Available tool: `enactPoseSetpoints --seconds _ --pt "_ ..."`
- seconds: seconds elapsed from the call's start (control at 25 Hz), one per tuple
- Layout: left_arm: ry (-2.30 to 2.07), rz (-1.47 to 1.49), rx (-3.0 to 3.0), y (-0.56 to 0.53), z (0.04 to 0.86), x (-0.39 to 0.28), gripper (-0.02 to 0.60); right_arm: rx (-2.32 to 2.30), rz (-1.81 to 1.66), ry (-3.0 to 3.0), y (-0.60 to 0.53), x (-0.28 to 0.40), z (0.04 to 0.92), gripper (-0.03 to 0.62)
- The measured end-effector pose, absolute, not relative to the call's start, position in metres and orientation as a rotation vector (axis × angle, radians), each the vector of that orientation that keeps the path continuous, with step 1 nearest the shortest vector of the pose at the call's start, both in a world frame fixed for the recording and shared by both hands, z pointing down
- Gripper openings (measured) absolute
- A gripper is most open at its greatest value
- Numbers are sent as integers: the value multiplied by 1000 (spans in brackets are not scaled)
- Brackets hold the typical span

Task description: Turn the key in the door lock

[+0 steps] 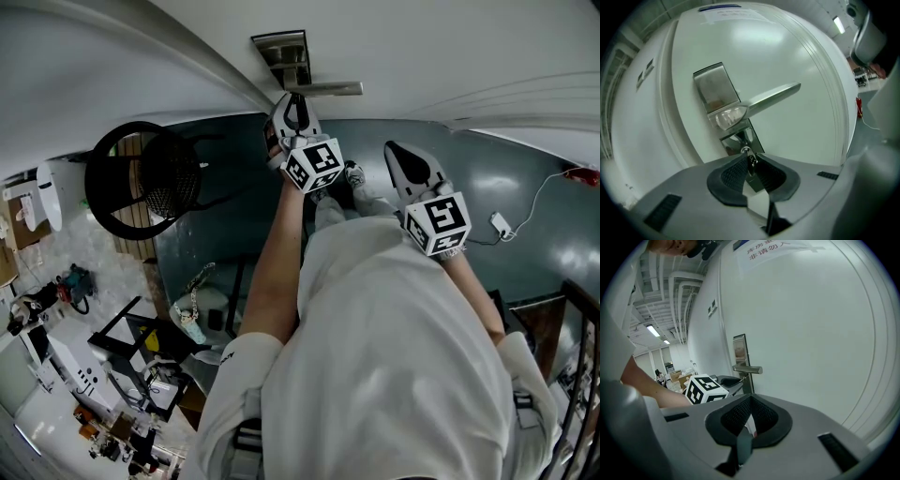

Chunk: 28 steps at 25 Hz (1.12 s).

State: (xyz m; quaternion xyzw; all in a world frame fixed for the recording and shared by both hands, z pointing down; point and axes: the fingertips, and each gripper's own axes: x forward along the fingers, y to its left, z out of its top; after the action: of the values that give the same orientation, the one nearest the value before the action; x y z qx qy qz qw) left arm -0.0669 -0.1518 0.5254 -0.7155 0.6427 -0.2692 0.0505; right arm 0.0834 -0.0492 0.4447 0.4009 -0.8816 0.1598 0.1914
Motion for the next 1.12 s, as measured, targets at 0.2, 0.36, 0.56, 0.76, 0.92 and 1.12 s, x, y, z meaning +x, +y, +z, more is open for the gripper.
enactPoseSetpoints --seconds 0.2,0.36,0.56,0.76,0.92,1.12 --pt "2085 -655 -2298 -152 525 -70 58 1136 451 -2471 -48 86 446 -8" --pt "2183 -520 -2389 -153 525 -72 58 1139 453 -2469 -47 87 447 -8" --pt "2310 -359 -2500 -150 521 -79 58 1151 456 -2464 -47 91 447 -8" --pt "2435 -53 -2653 -148 524 -83 52 1153 459 -2465 -48 91 448 -8" --pt "2428 85 -2735 -147 522 -83 52 1141 455 -2471 -47 90 446 -8" --pt "2438 305 -2838 -146 522 -84 54 1135 456 -2476 -48 89 446 -8"
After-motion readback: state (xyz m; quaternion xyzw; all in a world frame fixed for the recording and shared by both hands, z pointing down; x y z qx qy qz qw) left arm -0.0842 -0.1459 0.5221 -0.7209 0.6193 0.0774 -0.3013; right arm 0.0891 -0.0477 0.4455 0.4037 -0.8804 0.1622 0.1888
